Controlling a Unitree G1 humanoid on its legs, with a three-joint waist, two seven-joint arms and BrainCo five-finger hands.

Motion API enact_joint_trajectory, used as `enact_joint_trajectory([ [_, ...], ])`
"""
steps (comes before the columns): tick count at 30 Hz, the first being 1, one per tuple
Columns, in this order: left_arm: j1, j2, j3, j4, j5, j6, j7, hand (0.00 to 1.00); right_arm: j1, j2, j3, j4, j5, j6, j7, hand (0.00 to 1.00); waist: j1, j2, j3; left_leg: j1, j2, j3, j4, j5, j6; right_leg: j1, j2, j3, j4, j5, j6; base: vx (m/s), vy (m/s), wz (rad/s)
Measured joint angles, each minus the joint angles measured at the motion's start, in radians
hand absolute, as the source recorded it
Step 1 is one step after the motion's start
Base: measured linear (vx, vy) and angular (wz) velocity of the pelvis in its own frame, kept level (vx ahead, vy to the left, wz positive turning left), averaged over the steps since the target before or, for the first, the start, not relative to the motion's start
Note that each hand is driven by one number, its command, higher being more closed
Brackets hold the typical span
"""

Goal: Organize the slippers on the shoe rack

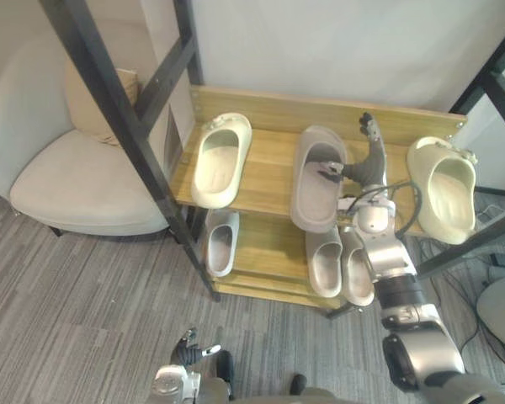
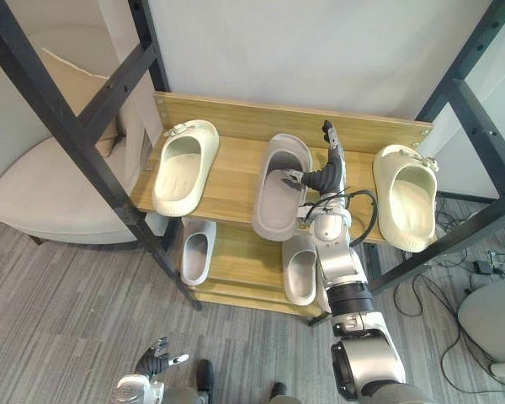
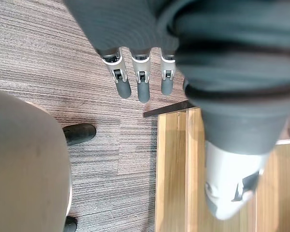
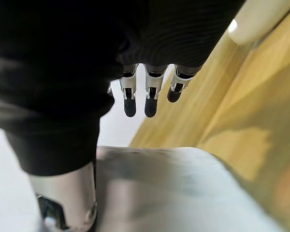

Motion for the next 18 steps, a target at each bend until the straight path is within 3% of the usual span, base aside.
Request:
enact_joint_trajectory([
  [1,-0.001,0.0,-0.001,0.0,0.0,0.0,0.0,0.0,-0.009,0.0,0.001,0.006,0.0,-0.003,0.01,1.0,0.0,-0.003,0.002,0.0,0.0,0.001,0.0,0.0,0.0,0.0,0.001,0.0,0.0,0.0,0.0,0.0,0.0,0.0],
  [3,-0.001,0.005,-0.002,0.0,-0.004,0.0,0.001,0.0,-0.023,0.0,0.004,0.034,0.009,-0.021,0.03,1.0,-0.001,-0.005,0.003,0.0,0.001,0.001,0.0,0.0,0.0,0.0,0.001,-0.001,0.0,0.0,0.0,0.0,0.0,0.0],
  [12,-0.003,0.008,-0.01,0.0,-0.021,-0.001,0.003,0.0,-0.138,-0.031,0.04,0.161,0.047,-0.023,0.062,1.0,0.0,-0.005,0.016,0.001,0.002,-0.003,-0.001,-0.01,-0.004,-0.001,0.001,-0.003,0.005,-0.01,-0.009,-0.05,-0.003,0.02],
  [18,-0.007,0.016,-0.009,-0.005,-0.024,0.0,0.003,0.0,-0.139,-0.044,0.042,0.148,0.077,-0.059,0.076,1.0,-0.002,-0.028,0.024,0.003,0.001,0.001,0.0,-0.005,-0.002,0.0,0.001,0.004,0.004,-0.006,0.002,0.01,-0.001,-0.03],
])
